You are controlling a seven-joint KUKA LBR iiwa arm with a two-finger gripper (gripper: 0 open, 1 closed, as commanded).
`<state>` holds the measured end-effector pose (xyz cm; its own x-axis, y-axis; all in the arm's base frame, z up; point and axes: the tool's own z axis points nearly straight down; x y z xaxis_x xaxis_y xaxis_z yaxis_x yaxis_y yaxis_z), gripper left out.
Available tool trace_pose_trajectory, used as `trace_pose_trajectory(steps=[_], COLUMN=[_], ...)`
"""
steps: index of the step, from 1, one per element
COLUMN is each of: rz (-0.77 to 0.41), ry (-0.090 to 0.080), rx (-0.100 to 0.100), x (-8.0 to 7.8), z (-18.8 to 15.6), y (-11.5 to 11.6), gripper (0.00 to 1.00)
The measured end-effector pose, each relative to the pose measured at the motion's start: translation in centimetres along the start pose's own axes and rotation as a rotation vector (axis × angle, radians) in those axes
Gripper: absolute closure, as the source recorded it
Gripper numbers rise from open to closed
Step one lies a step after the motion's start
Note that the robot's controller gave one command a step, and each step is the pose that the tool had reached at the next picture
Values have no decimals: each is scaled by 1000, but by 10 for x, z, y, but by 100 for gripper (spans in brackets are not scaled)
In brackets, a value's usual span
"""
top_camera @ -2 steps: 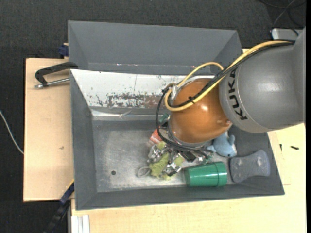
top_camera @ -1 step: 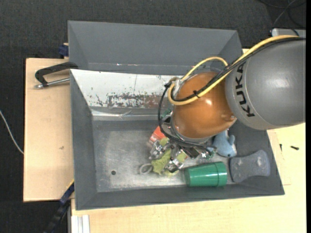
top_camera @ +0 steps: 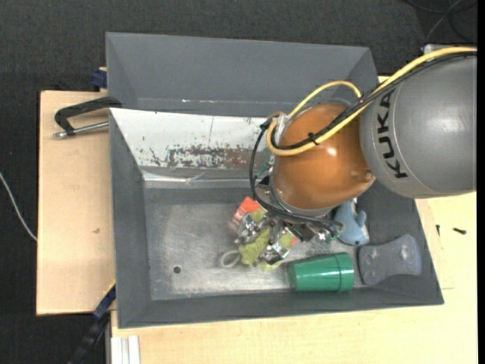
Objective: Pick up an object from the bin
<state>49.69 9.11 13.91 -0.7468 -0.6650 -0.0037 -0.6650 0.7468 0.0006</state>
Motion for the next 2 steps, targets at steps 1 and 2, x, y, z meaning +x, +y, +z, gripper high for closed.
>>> trace_pose_trajectory(steps=[1,2], rz=[0,1], ry=[-3,-4], rx=[2,3], x=[-1,-1], z=[-14,-21], y=[0,-1], gripper=[100,100])
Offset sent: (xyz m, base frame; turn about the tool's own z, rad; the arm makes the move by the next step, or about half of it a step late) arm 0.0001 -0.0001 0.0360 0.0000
